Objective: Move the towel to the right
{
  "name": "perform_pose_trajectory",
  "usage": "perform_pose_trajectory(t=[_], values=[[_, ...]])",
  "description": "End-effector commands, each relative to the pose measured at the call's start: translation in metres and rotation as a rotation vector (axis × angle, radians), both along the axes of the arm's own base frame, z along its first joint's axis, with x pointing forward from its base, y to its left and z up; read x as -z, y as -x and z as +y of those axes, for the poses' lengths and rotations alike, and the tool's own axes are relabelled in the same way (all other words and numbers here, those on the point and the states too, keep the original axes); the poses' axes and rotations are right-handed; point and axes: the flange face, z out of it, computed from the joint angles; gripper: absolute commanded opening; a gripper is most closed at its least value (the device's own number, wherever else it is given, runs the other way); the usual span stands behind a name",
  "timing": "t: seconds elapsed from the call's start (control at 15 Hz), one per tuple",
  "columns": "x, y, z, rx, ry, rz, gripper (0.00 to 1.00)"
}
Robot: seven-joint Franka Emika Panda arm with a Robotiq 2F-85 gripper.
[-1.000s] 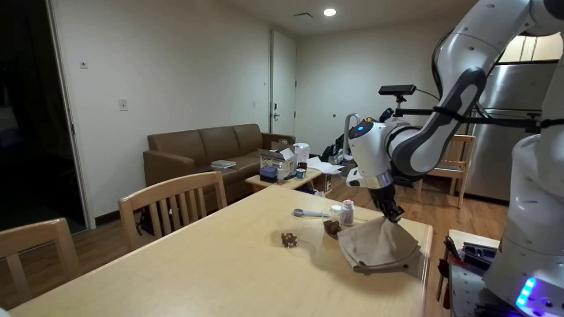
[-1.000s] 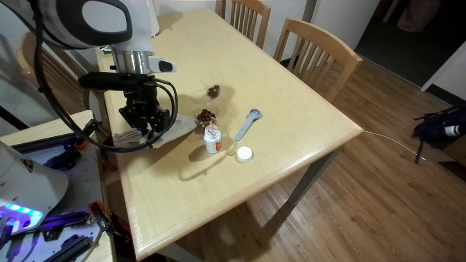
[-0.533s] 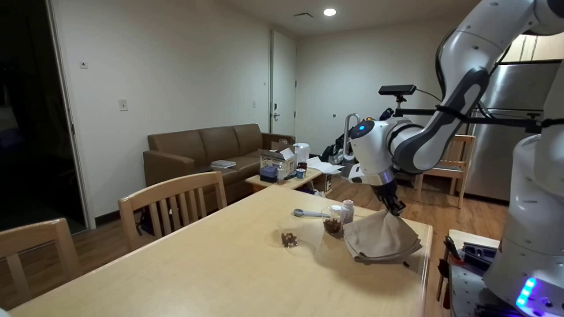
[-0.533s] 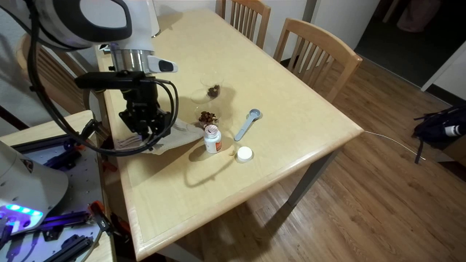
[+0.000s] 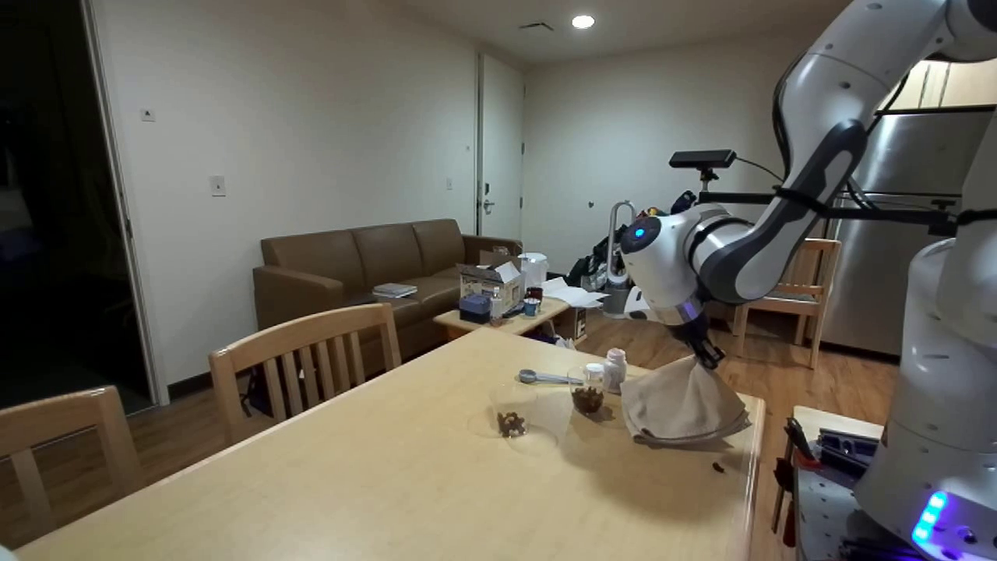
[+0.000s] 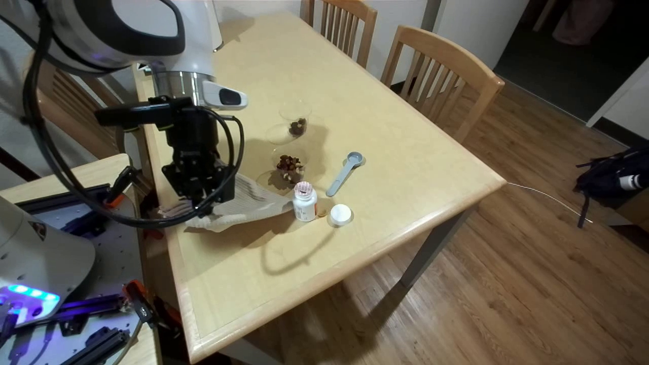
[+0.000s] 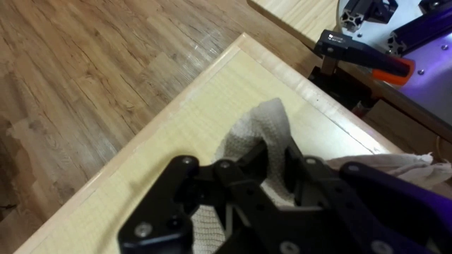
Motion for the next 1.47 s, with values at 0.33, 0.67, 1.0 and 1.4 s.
perform_pose_trajectory(t=[0.33,0.67,1.0,1.4], values=[[-0.002,0.0,0.005,0.037,-0.034,-0.016,0.62],[-0.008,-0.011,0.035,0.022,-0.221,-0.102,0.94],[-0.017,-0.029,0.088,-0.043,-0.472,-0.2,1.0],[-0.044,-0.035,0.156,-0.079,-0.783,-0.219,1.0]])
